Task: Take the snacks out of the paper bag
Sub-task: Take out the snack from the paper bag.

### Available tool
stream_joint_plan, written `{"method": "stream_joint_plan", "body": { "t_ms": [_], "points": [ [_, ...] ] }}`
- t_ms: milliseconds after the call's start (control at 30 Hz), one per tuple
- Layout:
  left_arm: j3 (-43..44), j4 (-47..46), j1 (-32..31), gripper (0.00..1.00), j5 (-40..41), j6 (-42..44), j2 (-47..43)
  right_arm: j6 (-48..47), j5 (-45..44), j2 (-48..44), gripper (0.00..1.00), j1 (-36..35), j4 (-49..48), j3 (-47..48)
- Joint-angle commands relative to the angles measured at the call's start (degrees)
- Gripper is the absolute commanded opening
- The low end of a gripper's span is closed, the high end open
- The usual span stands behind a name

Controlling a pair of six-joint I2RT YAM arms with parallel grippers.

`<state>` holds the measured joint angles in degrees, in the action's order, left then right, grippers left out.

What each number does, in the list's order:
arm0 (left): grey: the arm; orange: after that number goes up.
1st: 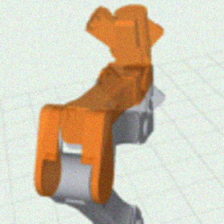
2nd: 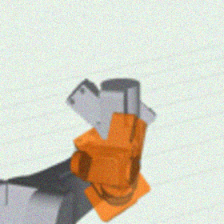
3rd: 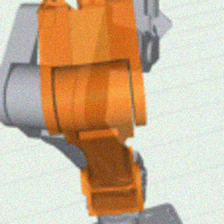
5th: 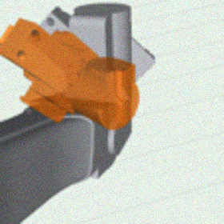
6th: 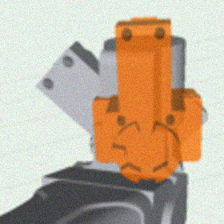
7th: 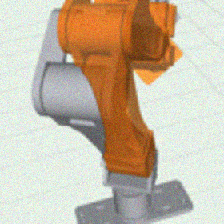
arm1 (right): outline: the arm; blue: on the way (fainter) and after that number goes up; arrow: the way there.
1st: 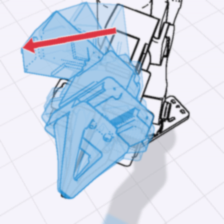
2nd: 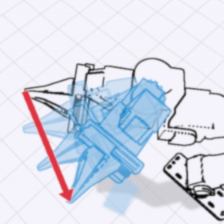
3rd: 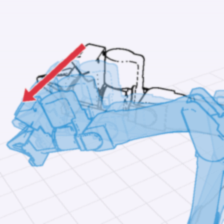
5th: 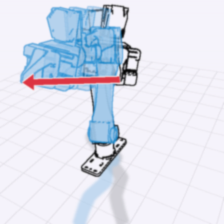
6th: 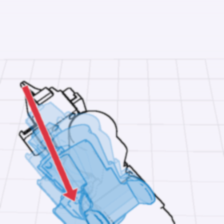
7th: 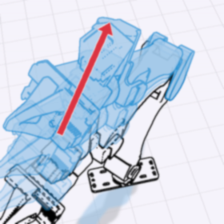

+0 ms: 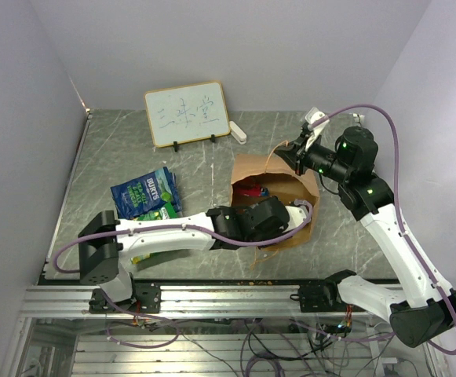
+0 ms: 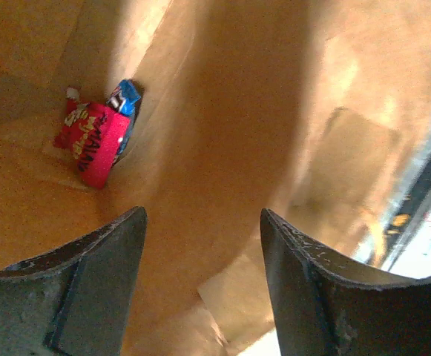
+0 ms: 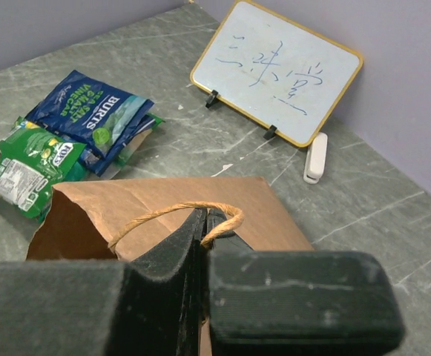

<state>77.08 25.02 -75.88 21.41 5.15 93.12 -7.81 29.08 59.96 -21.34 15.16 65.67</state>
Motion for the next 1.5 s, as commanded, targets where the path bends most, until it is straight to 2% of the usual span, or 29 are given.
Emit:
{"method": "stream_joint_plan", "body": {
  "t_ms": [0,367,567,767,967,1467],
  "points": [
    [0.2,-5.4,2.9,0.72,3.2,6.5,3.0,-0.6,-0.5,0.3,0.0,-0.3,0.9,2.4],
    [6.1,-5.0,10.7,0.64,6.7,8.1,16.2,-0.9,-0.4,-0.2,0.0,-0.3,2.0,2.8],
    [9.5,-4.5,12.3,0.71,8.5,10.9,20.4,-0.9,0.0,-0.2,0.0,-0.3,1.7,3.0],
    [14.9,-2.0,12.9,0.74,11.2,11.4,25.9,-1.0,0.4,0.2,0.0,-0.3,2.2,4.1],
    [16.3,-1.6,13.4,0.68,14.6,11.8,27.5,-0.8,0.2,-0.2,0.0,-0.3,2.0,3.9],
    [21.9,3.9,14.7,0.8,18.6,13.3,32.4,-0.1,1.0,-0.2,0.0,-0.3,0.9,3.7]
  ]
}}
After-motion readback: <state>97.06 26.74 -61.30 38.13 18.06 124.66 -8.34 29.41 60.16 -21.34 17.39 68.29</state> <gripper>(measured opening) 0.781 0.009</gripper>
